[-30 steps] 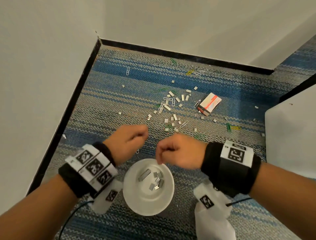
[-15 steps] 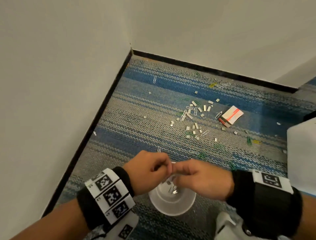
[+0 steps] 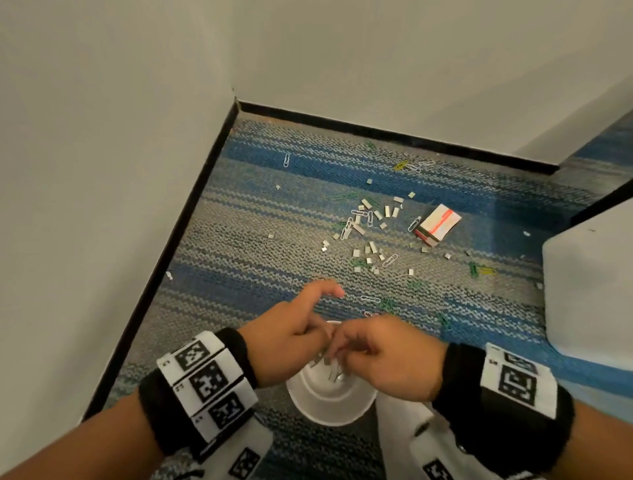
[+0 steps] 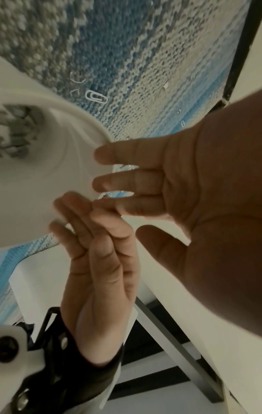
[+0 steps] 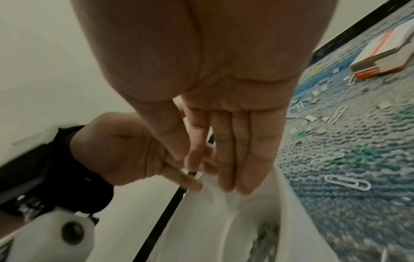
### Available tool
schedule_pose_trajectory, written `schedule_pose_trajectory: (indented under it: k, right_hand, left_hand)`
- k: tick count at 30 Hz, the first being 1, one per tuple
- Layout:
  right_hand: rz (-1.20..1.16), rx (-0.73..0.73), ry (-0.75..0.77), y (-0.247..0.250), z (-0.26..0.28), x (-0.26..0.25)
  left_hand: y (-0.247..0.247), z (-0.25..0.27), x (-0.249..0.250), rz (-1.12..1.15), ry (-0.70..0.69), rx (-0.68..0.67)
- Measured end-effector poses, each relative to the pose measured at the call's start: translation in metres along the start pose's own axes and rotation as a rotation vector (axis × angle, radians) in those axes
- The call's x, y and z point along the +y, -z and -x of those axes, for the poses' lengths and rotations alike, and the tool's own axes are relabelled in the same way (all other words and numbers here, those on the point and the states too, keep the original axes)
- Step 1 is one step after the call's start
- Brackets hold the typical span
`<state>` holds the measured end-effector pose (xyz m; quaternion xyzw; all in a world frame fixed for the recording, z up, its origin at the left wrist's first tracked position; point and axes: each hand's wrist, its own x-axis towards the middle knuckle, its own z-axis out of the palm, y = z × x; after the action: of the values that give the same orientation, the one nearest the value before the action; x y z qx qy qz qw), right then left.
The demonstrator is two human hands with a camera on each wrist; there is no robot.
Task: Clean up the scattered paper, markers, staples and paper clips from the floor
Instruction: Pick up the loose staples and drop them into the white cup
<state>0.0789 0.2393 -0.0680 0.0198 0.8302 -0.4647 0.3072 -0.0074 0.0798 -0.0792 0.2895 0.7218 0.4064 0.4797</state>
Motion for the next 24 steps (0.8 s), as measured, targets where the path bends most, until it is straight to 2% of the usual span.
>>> schedule_pose_trajectory:
  k: [2,4,6,8,9,10,13,16,20,22,24]
  right_hand:
    - [-0.116,0.009,-0.002,0.009,-0.002,0.004]
    - [-0.174,0.058,-0.012,0.028,-0.013,0.006]
    - [-0.078,0.212,-0.015,0.051,-0.039,0.012]
    - [0.128,0.383,-0.045,0.073,-0.076,0.023]
    - [0.239,0.439,-0.05,0.082,-0.096,0.028]
    - [0.348,0.442,-0.047,0.086,-0.115,0.035]
    - [0.658,0.268,0.004,0.086,-0.152,0.047]
    - [0.765,0.215,0.089,0.081,-0.163,0.055]
    - [0.629,0.273,0.112,0.084,-0.163,0.065]
    - [0.402,0.403,0.048,0.088,-0.16,0.064]
    - [0.116,0.509,-0.04,0.09,-0.161,0.062]
  left_hand:
    - [0.009,-0.006,0.004,-0.019,-0.028,0.005]
    - [0.03,-0.02,0.001,-0.106,-0.068,0.125]
    - [0.058,-0.04,-0.01,-0.207,-0.062,0.353]
    - [0.09,-0.062,-0.033,-0.403,0.049,0.551]
    - [0.102,-0.071,-0.045,-0.52,0.127,0.604]
    - [0.111,-0.079,-0.058,-0.611,0.191,0.618]
    - [0.114,-0.094,-0.085,-0.686,0.301,0.583]
    - [0.109,-0.1,-0.093,-0.676,0.297,0.641]
    - [0.107,-0.104,-0.083,-0.705,0.276,0.616]
    - [0.103,-0.102,-0.077,-0.659,0.296,0.632]
    - [0.096,-0.102,-0.07,-0.54,0.284,0.731]
